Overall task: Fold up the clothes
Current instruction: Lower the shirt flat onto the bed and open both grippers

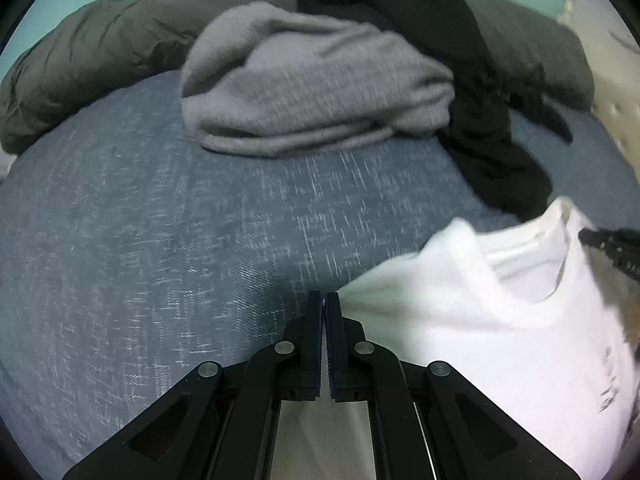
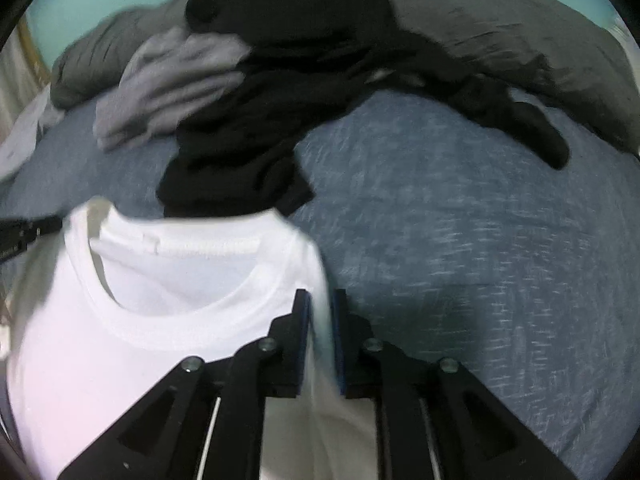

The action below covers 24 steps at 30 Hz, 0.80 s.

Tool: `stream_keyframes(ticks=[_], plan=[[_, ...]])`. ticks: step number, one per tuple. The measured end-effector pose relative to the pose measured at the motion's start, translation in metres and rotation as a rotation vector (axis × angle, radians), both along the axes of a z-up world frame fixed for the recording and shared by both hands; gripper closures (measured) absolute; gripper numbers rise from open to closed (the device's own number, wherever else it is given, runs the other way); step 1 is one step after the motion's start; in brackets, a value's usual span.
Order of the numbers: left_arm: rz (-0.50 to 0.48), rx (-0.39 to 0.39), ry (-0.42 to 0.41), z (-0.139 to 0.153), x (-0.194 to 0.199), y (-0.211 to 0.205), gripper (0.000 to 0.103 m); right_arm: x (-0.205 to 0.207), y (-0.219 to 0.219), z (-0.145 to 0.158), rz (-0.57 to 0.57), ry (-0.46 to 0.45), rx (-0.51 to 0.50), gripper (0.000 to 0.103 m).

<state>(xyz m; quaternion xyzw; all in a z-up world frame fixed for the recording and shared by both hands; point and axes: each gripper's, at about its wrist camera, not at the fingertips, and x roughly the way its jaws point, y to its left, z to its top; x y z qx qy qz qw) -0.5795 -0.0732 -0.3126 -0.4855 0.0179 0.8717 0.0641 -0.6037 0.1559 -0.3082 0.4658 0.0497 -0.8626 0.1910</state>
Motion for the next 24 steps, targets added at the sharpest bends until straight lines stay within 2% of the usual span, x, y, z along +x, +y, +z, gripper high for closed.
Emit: stream_keyframes(ticks=[1, 2, 5, 10, 17, 24], plan=[[0.011, 0.006, 0.006, 0.004, 0.003, -0.004, 0.1, 0.0, 0.011, 0.007, -0.023, -0.003, -0.046, 0.075], [0.02, 0.016, 0.006, 0.009, 0.005, -0.008, 0.1, 0.001, 0.02, 0.012, -0.042, -0.005, -0.081, 0.072], [0.026, 0.038, 0.025, 0.023, 0.022, -0.019, 0.1, 0.01, 0.045, 0.03, -0.074, 0.001, -0.158, 0.071], [0.007, 0.057, 0.018, 0.035, 0.064, -0.027, 0.1, 0.049, 0.086, 0.053, -0.065, -0.001, -0.189, 0.071], [-0.002, 0.097, -0.007, 0.035, 0.143, -0.029, 0.099, 0.134, 0.143, 0.063, -0.087, -0.051, -0.239, 0.067], [0.016, 0.143, -0.003, 0.043, 0.222, -0.028, 0.098, 0.201, 0.202, 0.055, -0.187, -0.104, -0.255, 0.062]])
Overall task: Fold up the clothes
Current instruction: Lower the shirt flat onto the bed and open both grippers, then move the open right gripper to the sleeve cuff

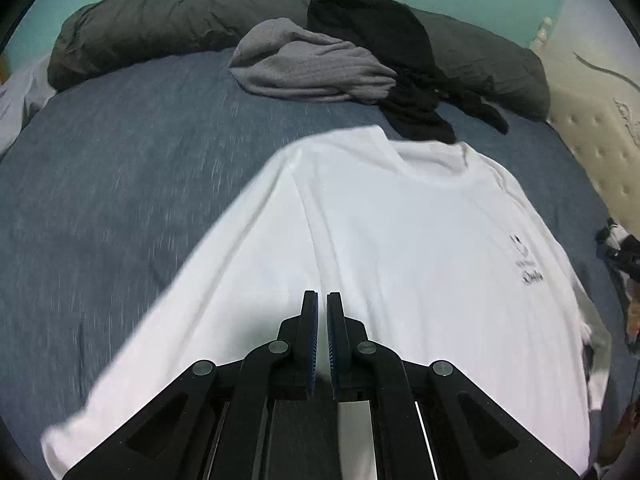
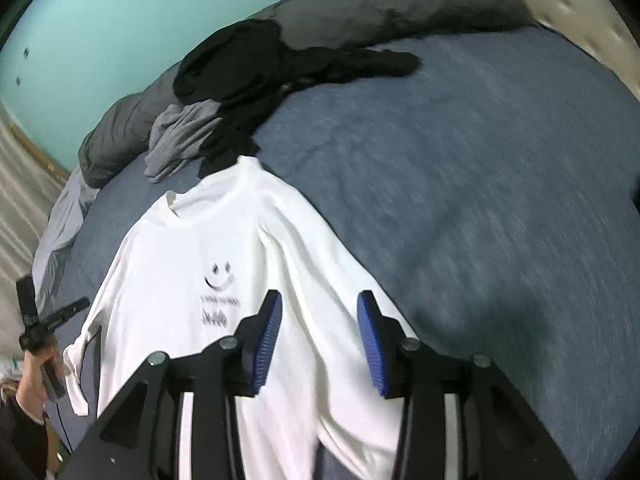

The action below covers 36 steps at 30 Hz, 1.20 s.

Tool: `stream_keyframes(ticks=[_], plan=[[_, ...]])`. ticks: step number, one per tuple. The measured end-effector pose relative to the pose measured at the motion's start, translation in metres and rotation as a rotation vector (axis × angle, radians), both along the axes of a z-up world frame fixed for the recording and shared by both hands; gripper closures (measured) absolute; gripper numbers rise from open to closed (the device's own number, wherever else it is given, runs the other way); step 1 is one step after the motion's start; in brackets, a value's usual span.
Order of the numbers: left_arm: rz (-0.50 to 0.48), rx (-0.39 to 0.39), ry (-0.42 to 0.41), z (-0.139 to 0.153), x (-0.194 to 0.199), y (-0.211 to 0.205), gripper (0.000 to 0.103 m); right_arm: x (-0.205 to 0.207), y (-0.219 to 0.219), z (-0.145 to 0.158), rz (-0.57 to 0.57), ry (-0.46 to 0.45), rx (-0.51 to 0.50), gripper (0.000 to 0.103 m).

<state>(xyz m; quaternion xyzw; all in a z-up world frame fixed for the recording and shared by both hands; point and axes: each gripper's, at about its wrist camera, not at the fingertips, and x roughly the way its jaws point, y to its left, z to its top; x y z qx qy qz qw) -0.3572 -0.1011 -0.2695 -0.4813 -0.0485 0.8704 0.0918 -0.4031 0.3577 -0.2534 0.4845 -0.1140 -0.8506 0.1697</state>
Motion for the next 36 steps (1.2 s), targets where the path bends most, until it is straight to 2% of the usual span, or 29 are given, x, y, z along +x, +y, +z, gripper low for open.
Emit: stream_keyframes(ticks=[9, 14, 18, 22, 28, 36], plan=[[-0.004, 0.002, -0.014, -0.001, 0.069, 0.01, 0.098, 0.054, 0.059, -0.015, -0.14, -0.061, -0.011, 0.059], [0.004, 0.024, -0.011, -0.004, 0.097, 0.013, 0.098, 0.089, 0.077, -0.027, -0.165, -0.101, -0.014, 0.058], [0.023, 0.062, -0.014, -0.011, 0.116, 0.015, 0.098, 0.117, 0.087, -0.035, -0.197, -0.121, -0.013, 0.058], [0.02, 0.059, -0.005, -0.018, 0.132, 0.023, 0.098, 0.14, 0.093, -0.04, -0.218, -0.137, 0.005, 0.058], [0.041, 0.082, 0.006, -0.027, 0.153, 0.025, 0.098, 0.168, 0.103, -0.047, -0.255, -0.16, -0.026, 0.058], [0.052, 0.097, 0.014, -0.04, 0.172, 0.029, 0.098, 0.187, 0.099, -0.062, -0.243, -0.212, -0.063, 0.058]])
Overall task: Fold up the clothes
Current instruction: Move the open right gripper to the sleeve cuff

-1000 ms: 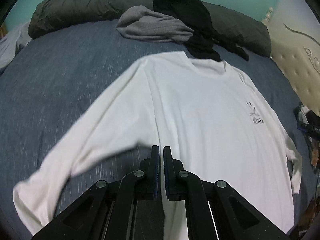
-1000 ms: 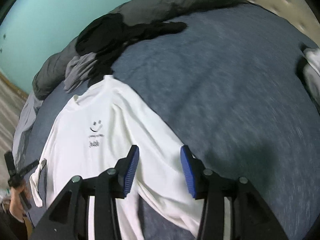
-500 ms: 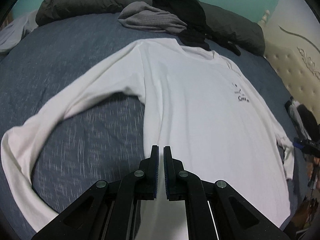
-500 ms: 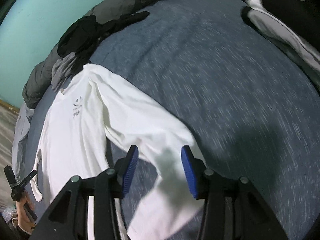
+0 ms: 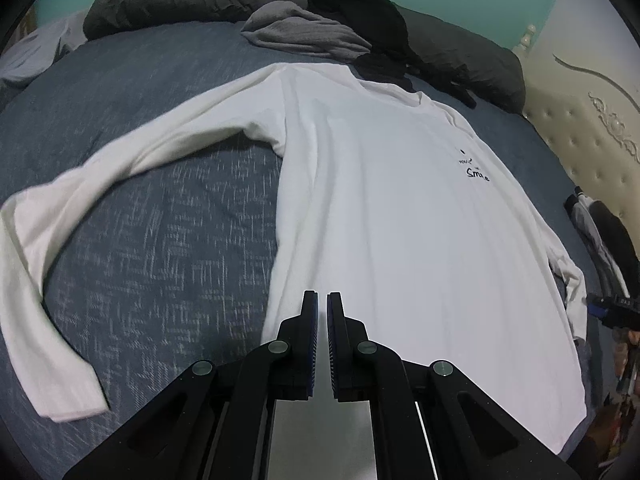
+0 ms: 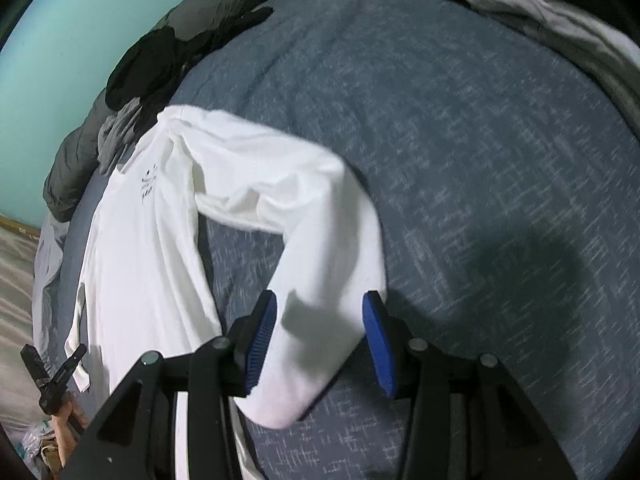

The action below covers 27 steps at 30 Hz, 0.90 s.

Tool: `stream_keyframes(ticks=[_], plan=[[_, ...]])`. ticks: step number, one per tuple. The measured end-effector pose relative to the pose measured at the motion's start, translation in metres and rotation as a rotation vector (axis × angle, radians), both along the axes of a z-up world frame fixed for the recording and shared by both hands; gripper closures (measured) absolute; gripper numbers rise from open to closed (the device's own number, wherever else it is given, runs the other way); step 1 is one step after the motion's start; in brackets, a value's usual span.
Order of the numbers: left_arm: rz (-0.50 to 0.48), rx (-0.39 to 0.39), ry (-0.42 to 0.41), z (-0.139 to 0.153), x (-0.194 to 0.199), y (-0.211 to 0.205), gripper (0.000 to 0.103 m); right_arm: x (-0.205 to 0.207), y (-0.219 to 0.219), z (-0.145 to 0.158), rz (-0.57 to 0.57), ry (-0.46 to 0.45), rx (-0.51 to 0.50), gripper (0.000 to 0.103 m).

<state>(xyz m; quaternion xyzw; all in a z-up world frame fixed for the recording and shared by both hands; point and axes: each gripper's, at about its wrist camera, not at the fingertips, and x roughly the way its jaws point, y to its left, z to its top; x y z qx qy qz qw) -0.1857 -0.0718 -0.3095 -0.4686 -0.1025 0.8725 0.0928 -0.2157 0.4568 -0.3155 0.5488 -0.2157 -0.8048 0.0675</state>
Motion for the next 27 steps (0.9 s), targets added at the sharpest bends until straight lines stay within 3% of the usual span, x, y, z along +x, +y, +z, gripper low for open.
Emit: stream_keyframes(ticks=[3, 6, 9, 15, 20, 27], plan=[[-0.004, 0.008, -0.008, -0.006, 0.003, 0.003, 0.098, 0.003, -0.005, -0.005, 0.009, -0.019, -0.001, 0.06], [-0.01, 0.012, 0.002, -0.006, 0.003, 0.004, 0.098, 0.007, -0.01, -0.007, 0.025, -0.009, 0.004, 0.088], [-0.007, 0.019, 0.009, -0.008, 0.004, 0.003, 0.098, 0.009, -0.012, -0.003, 0.036, 0.01, 0.035, 0.098], [-0.005, 0.058, -0.017, -0.019, 0.006, 0.004, 0.098, 0.008, 0.014, 0.027, 0.0, 0.092, 0.128, 0.1], [-0.03, 0.067, 0.009, -0.009, 0.008, 0.013, 0.098, 0.003, 0.044, 0.049, -0.035, 0.125, 0.2, 0.1], [-0.03, 0.075, 0.016, -0.004, 0.009, 0.013, 0.098, 0.009, 0.072, 0.041, -0.105, 0.123, 0.134, 0.097]])
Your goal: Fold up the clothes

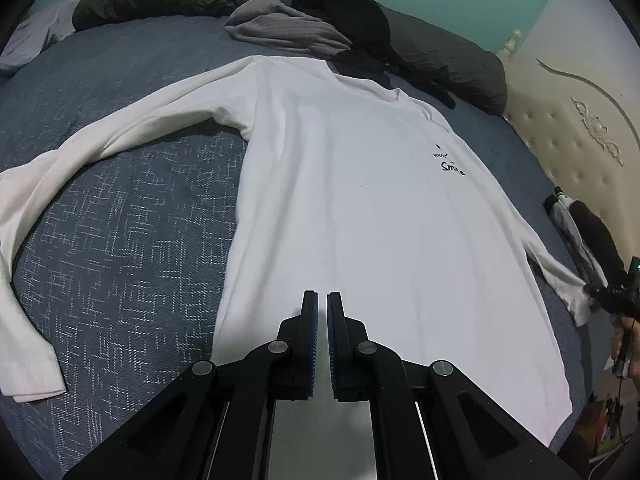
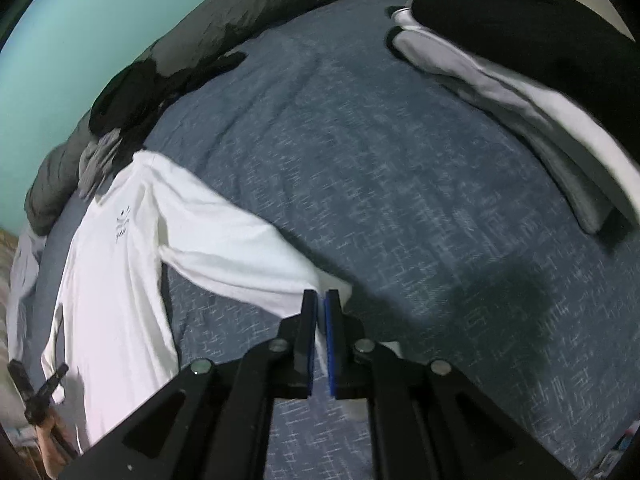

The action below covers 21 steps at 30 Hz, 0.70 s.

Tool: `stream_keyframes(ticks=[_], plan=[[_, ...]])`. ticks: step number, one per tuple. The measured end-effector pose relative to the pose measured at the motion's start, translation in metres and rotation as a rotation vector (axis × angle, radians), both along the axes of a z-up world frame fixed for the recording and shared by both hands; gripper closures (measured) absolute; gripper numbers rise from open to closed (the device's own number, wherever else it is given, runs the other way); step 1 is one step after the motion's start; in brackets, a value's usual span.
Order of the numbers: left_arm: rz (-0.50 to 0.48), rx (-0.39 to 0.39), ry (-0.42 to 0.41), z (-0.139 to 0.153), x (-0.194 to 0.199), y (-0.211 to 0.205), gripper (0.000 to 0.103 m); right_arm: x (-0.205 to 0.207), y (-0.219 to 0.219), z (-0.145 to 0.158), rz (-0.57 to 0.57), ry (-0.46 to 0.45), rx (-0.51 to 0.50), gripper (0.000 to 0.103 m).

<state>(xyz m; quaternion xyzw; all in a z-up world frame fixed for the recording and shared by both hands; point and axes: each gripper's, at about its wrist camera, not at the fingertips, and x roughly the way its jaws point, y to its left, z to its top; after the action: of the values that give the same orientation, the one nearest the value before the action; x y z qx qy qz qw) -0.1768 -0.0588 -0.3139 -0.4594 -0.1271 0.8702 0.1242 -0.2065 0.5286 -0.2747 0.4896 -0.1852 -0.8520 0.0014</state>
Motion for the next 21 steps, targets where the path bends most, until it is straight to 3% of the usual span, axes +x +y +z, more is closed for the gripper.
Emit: stream_keyframes(ticks=[3, 8, 13, 16, 21], plan=[[0.002, 0.007, 0.001, 0.001, -0.001, 0.0, 0.098, 0.006, 0.014, -0.004, -0.053, 0.004, -0.028, 0.089], [0.001, 0.005, 0.001, 0.0, -0.002, 0.0, 0.098, 0.016, 0.032, -0.014, -0.127, -0.009, -0.069, 0.088], [-0.003, 0.001, 0.003, 0.001, -0.002, 0.001, 0.098, 0.017, 0.012, -0.023, -0.033, -0.043, -0.057, 0.088], [-0.007, 0.002, 0.0, 0.0, -0.002, 0.003, 0.098, 0.016, -0.015, -0.031, 0.068, -0.094, 0.028, 0.088], [-0.015, 0.002, -0.001, 0.0, -0.001, 0.006, 0.098, 0.019, -0.027, -0.038, 0.067, -0.103, 0.094, 0.073]])
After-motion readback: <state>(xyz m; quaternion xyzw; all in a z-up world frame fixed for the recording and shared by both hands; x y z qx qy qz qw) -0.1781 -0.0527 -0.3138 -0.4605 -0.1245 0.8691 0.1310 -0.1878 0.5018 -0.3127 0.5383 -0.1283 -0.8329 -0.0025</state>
